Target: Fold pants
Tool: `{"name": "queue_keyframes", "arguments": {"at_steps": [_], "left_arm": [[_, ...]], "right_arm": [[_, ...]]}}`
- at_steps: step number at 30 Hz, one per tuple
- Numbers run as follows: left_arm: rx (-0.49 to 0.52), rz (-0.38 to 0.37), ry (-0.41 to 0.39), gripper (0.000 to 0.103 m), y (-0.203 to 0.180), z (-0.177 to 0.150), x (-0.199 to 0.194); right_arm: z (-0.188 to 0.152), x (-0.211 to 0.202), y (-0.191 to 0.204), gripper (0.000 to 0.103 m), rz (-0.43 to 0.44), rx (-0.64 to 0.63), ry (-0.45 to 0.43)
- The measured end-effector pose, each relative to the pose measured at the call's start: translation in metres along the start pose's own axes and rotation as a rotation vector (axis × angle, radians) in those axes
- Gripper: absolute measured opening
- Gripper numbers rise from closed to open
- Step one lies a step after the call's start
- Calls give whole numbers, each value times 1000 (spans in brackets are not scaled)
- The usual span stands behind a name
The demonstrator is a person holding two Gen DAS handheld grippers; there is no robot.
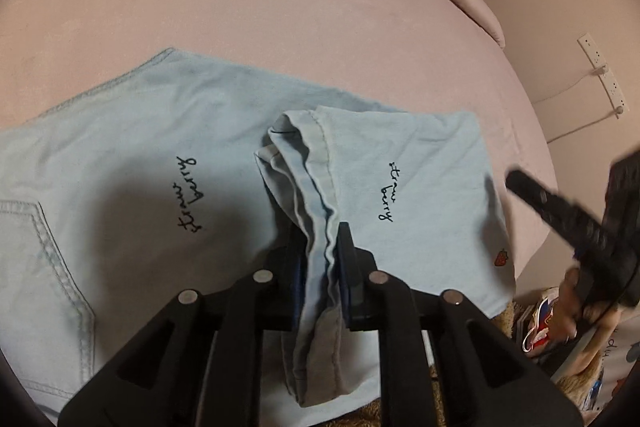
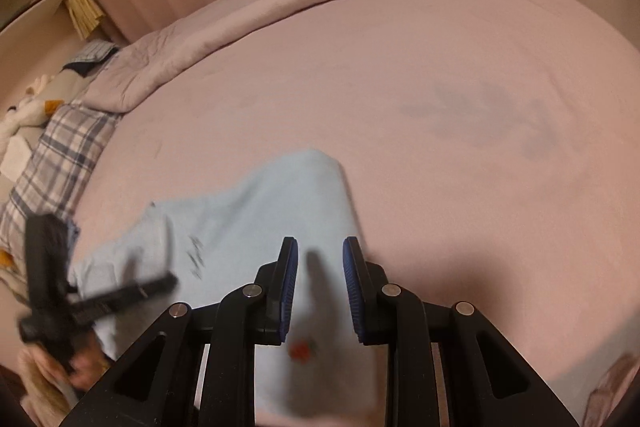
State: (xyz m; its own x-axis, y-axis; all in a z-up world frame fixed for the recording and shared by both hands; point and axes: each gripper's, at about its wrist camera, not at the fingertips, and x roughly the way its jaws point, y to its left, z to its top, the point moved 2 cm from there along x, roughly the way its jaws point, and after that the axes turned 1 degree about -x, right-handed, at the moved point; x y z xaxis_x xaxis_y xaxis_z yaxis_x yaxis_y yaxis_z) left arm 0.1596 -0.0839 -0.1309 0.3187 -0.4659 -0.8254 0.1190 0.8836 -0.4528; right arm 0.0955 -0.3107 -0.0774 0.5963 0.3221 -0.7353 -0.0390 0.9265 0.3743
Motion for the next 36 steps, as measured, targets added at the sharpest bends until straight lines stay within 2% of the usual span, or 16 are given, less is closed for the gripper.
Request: {"name": "queue_keyframes", "arguments": {"at_steps": [5,9,11,19,29,36], "left_arm": [[8,18,3,18,-1,-1,-5],[16,25,0,19,-5,-5,-4],[11,27,-1,19,-20,-4,5],[8,21,8,22,-14,-14,-2],[4,21,14,24,-11,-28,-7],[7,26,11,24,-10,-36,-8]], "right_arm": [[16,28,11,26,-15,-29,36],[6,47,2,26,-48,-12,91],[-1,43,0,25,-45,-15,85],[-47,1,-14,25,-29,-13,94],[-66,-19,-23,25,-22,-1,96],[-70,-20,-18,25,-48,-15,77]]}}
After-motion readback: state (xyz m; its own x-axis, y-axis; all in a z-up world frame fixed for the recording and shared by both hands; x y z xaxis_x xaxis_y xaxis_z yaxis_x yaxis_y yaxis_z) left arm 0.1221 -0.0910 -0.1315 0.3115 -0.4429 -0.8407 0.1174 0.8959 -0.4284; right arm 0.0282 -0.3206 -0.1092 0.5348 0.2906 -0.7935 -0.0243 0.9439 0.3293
